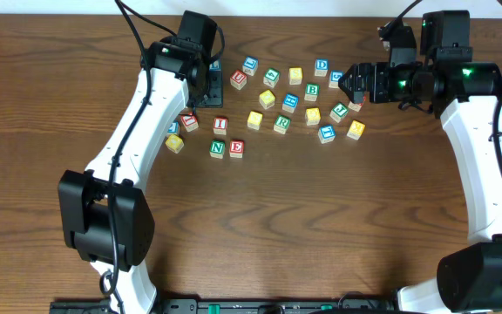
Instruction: Spell out NEURIPS
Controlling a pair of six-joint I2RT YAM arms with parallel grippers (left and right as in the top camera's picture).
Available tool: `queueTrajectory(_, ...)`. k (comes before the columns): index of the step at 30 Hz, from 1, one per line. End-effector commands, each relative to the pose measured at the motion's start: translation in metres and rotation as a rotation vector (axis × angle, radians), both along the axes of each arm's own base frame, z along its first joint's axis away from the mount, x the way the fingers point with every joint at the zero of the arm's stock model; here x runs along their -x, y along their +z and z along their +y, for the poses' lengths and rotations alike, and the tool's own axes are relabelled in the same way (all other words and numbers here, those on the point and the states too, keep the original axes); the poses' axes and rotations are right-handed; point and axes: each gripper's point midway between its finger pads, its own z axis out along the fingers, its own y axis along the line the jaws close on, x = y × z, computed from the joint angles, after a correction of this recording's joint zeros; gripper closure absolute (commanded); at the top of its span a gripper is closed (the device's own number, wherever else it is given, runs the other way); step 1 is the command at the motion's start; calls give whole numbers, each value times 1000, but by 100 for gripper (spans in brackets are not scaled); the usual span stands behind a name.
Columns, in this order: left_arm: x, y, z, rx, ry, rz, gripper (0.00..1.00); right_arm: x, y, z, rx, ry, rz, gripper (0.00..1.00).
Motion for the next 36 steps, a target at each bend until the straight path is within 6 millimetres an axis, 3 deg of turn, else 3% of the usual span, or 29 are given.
queueTrajectory(1,-2,-5,0,3,10,9,43,-2,6,-2,3,3,-18,1)
queueTrajectory(9,-1,-13,0,2,10,13,44,-2,6,-2,3,3,-18,1)
queueTrajectory(36,-2,-12,-10,7,-7,1,43,-2,6,-2,3,3,-18,1)
